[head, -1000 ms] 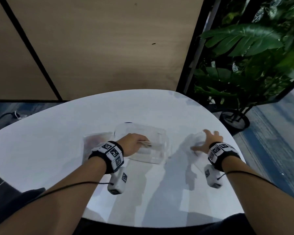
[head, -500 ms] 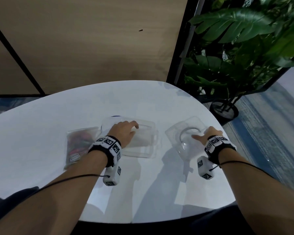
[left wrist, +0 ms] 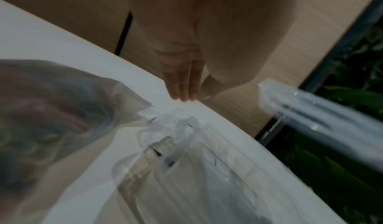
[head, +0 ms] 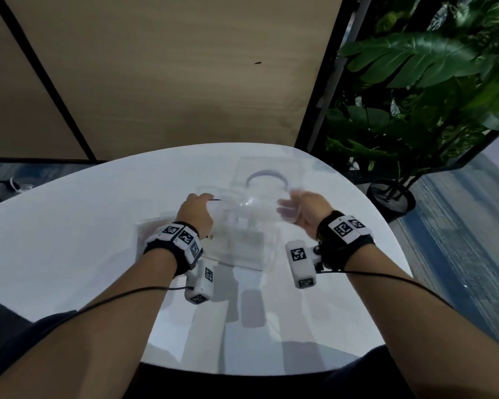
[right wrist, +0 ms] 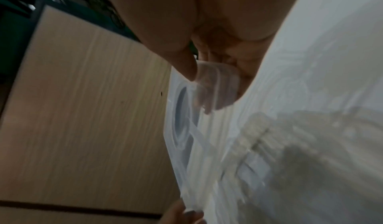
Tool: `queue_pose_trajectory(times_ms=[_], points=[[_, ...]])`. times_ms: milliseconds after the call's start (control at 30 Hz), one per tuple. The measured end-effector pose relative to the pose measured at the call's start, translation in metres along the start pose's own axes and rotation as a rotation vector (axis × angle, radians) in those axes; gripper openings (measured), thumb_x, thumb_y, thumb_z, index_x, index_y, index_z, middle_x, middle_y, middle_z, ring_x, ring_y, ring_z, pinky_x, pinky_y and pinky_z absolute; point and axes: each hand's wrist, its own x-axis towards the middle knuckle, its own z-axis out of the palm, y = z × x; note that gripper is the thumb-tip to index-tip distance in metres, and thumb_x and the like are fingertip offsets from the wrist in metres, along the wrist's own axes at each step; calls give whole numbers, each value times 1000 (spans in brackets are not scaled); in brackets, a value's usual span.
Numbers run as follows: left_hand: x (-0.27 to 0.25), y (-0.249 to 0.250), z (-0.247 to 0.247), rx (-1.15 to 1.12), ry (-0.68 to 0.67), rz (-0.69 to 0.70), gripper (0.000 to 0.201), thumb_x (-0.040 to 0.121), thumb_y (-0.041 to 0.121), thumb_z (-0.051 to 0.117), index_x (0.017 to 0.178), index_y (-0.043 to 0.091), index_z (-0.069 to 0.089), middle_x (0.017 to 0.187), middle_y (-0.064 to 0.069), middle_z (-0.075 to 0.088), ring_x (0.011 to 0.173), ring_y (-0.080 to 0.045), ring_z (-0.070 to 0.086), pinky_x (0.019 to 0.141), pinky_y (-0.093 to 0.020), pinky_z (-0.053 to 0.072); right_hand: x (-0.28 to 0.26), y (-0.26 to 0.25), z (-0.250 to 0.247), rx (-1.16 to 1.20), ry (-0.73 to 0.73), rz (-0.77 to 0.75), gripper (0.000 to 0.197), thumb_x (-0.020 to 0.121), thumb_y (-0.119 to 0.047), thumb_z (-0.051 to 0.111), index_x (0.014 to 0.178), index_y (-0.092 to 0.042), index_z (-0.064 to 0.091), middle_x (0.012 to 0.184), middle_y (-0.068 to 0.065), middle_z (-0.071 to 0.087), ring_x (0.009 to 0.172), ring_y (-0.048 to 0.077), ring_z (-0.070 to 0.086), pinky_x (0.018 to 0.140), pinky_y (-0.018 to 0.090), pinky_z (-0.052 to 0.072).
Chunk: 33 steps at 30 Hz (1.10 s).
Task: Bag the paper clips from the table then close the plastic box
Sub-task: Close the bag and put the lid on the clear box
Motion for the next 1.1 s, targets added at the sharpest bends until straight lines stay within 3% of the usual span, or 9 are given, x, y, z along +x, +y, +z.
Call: queue_pose_trajectory(times_ms=[200,267,367,533,667,767,833,933,1100], points=[[-11,-24,-3,-136,-87,-87,40,101,21,48,140,12,54,138,-15,60,123,-31,58,104,-32,44,1,49,36,-168,-90,249,14,97,-3,46,88,-12,50,95,11,61,83,25,68,87,37,58],[-15,-27,1,-192,-124,-103,44,98,23,56,141,12,53,130,-14,65,118,-28,63,103,-31,46,5,58,39,-289,-53,251,15,99,-11,47,84,-14,49,88,10,70,74,21,72,89,38,58],[-18,-30,7,-230,-141,-92,53,91,18,64,142,14,52,116,-10,72,107,-28,68,98,-33,53,4,60,40,-729,3,198,27,95,-30,54,78,-10,51,99,12,74,87,29,72,87,39,57],[-18,-29,12,-256,-112,-76,57,86,17,69,140,16,52,110,-11,73,100,-30,71,94,-36,56,-2,58,42,-1215,231,22,33,92,-35,53,104,-5,59,123,15,50,100,32,59,74,33,48],[-20,-26,15,-302,-115,-95,57,84,16,73,137,18,55,109,-13,73,100,-32,72,94,-40,57,4,62,34,-981,193,79,40,86,-16,61,125,-11,55,124,13,56,96,32,68,83,36,57],[-23,-26,17,-298,-138,-104,56,83,18,74,136,19,57,107,-12,74,97,-29,73,93,-39,58,3,60,29,-703,153,149,50,85,-5,55,133,-16,51,114,19,65,82,36,73,76,48,61],[-27,-27,17,-324,-161,-119,54,82,17,76,133,18,59,103,-11,75,89,-27,75,88,-37,60,-3,55,26,-605,73,181,54,86,-1,55,139,-14,48,119,19,62,95,37,69,71,44,61],[-33,-28,15,-306,-163,-141,53,80,12,76,131,16,61,109,-14,73,91,-28,74,85,-37,61,-13,55,24,-632,12,203,45,89,-1,57,133,-11,51,111,15,58,94,30,63,53,28,60],[-49,-23,13,-247,-134,-229,61,70,12,84,122,10,54,108,-15,70,97,-32,71,84,-41,61,-6,90,19,-712,230,132,33,72,-7,64,101,-21,70,92,13,73,74,32,73,70,44,62]])
